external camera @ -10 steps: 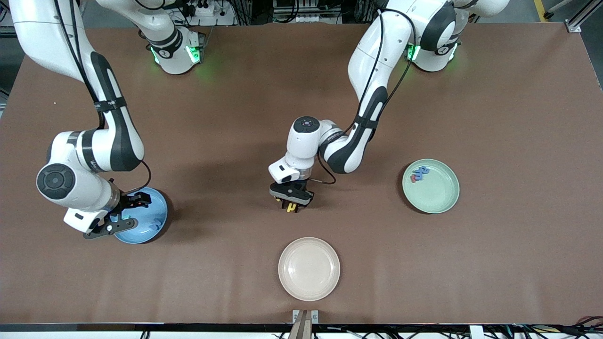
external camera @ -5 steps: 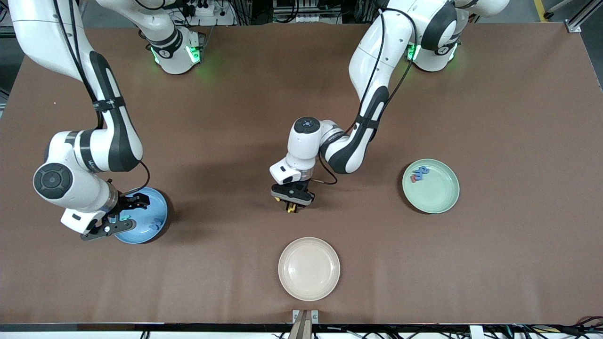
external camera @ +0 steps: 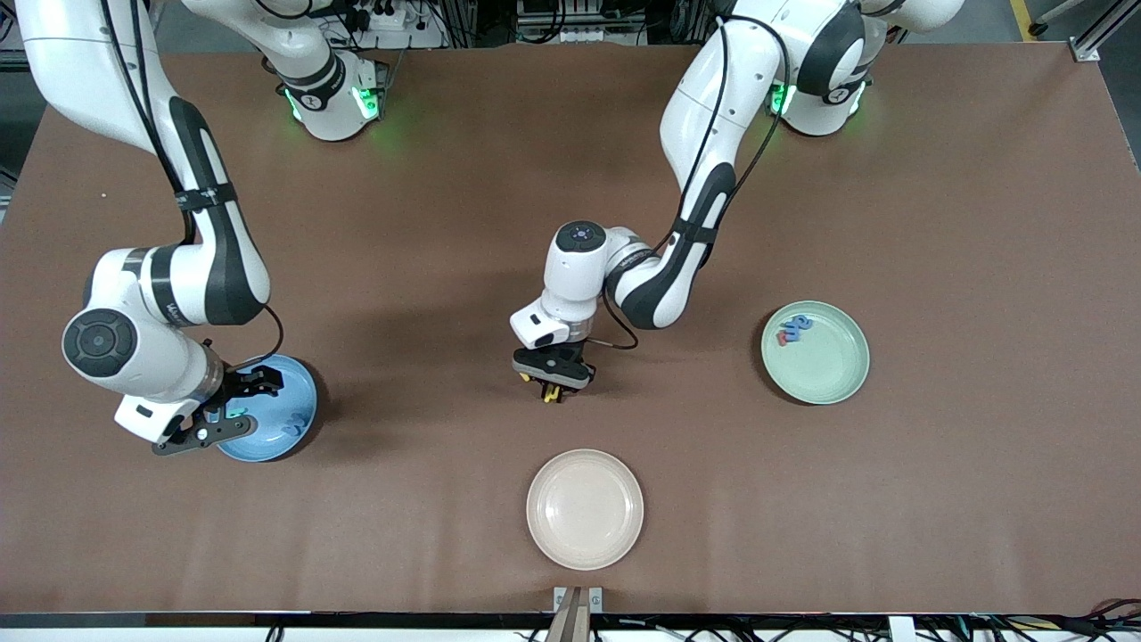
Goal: Sort uppercase to blue plate, lowercase to green plate
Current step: 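Lift the d with the left gripper while the right gripper reaches the H, then carry the d to the green plate while the right gripper lowers to the H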
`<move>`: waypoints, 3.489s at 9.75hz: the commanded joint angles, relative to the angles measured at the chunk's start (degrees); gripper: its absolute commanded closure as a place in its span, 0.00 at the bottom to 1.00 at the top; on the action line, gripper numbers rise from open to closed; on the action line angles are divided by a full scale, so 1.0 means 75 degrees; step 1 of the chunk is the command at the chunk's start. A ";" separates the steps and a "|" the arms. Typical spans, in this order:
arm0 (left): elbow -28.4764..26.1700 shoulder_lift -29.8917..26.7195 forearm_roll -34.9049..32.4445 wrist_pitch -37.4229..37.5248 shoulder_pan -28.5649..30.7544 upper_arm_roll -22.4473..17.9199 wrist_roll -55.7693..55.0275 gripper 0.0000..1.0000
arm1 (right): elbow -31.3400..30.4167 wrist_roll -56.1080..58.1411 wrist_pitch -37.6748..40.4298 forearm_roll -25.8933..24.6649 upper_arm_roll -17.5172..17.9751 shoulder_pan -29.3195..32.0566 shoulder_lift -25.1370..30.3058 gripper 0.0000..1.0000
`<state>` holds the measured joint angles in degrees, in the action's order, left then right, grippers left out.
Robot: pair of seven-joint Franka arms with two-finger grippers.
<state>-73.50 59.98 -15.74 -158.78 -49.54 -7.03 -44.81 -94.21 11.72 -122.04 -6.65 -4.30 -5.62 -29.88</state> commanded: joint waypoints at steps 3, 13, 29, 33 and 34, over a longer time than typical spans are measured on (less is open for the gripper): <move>-0.1541 -0.1105 -0.0187 0.0708 0.0288 0.0151 0.0231 0.96 | 0.0070 -0.0097 0.0111 0.0054 0.0034 0.0011 0.0035 0.00; -0.5795 -0.5289 -0.0175 0.3171 0.2723 0.1288 0.4270 0.99 | 0.0443 -0.0756 0.0287 0.0710 0.0852 -0.1488 -0.0105 0.00; -0.7299 -0.6026 0.0643 0.0801 0.5758 0.1499 0.7370 0.00 | 0.1873 -0.1785 -0.1611 0.1413 0.0867 -0.3716 -0.2660 0.00; -0.4929 -0.6580 0.1287 0.4890 0.6333 0.1360 0.7439 0.00 | 0.2085 -0.1773 -0.1600 0.1390 0.0667 -0.3856 -0.2918 0.00; -0.4177 -0.6615 0.1406 0.5729 0.6567 0.1359 0.7556 0.00 | 0.2074 -0.1773 -0.1600 0.1402 0.0667 -0.3856 -0.2918 0.00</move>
<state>-112.44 9.94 -7.32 -124.01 -2.28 3.10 10.73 -80.60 -1.74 -134.42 2.97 1.62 -33.59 -50.63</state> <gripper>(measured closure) 0.000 0.000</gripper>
